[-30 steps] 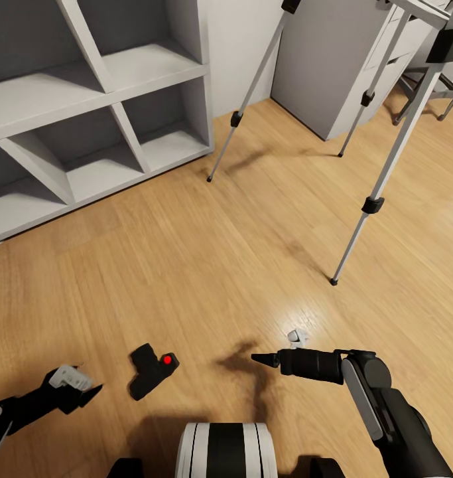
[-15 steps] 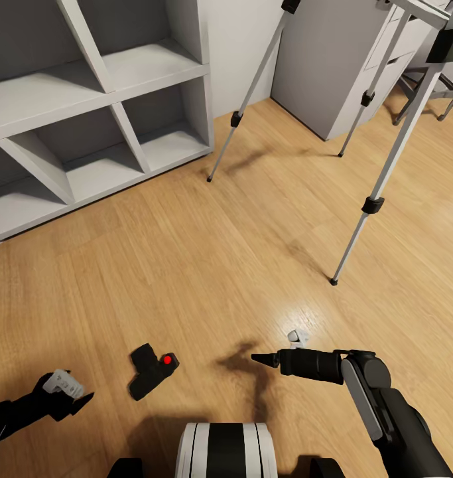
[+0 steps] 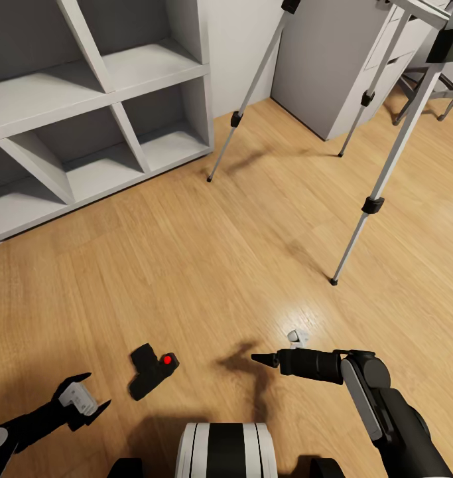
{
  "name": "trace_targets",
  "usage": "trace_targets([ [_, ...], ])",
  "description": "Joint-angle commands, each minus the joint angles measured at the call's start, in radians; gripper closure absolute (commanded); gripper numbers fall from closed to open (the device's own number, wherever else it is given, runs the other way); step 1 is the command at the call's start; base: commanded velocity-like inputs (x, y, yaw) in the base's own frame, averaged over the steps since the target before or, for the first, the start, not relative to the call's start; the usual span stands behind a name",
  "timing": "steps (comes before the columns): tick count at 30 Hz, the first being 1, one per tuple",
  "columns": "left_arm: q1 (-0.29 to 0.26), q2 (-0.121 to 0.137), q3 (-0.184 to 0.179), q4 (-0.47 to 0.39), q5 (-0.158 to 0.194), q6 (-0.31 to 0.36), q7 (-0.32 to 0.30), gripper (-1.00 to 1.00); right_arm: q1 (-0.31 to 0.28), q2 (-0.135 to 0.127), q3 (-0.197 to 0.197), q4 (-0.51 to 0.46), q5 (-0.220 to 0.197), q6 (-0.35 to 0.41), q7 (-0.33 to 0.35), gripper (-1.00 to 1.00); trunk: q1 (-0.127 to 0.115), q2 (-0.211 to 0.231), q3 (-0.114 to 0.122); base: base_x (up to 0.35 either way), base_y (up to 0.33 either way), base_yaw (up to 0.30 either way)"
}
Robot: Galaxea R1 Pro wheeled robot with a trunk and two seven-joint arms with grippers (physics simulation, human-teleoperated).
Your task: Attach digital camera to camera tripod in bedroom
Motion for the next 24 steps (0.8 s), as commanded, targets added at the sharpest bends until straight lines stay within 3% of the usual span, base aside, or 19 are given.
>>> trace_targets([
  [1, 0.0, -0.005, 0.003, -0.002, -0.008, -0.011, -0.003, -1.0, 0.0, -0.001, 0.0, 0.0, 0.0, 0.004, 0.002, -1.0, 0.0, 0.0, -0.001, 0.0, 0.0, 0.0],
  [9, 0.0, -0.026, 0.003, 0.015, 0.023, -0.024, -0.002, -1.0, 0.0, -0.001, -0.001, 0.0, 0.0, 0.004, 0.002, -1.0, 0.0, 0.0, -0.001, 0.0, 0.0, 0.0],
  [14, 0.0, -0.052, -0.008, 0.028, 0.014, -0.026, -0.005, -1.0, 0.0, -0.001, -0.001, 0.0, -0.001, 0.004, 0.003, -1.0, 0.0, 0.0, -0.001, 0.0, 0.0, 0.0],
  [24, 0.0, -0.057, -0.021, 0.023, 0.013, -0.024, -0.075, -1.0, 0.0, -0.001, 0.0, 0.0, -0.001, 0.004, 0.003, -1.0, 0.0, 0.0, -0.001, 0.0, 0.0, 0.0],
])
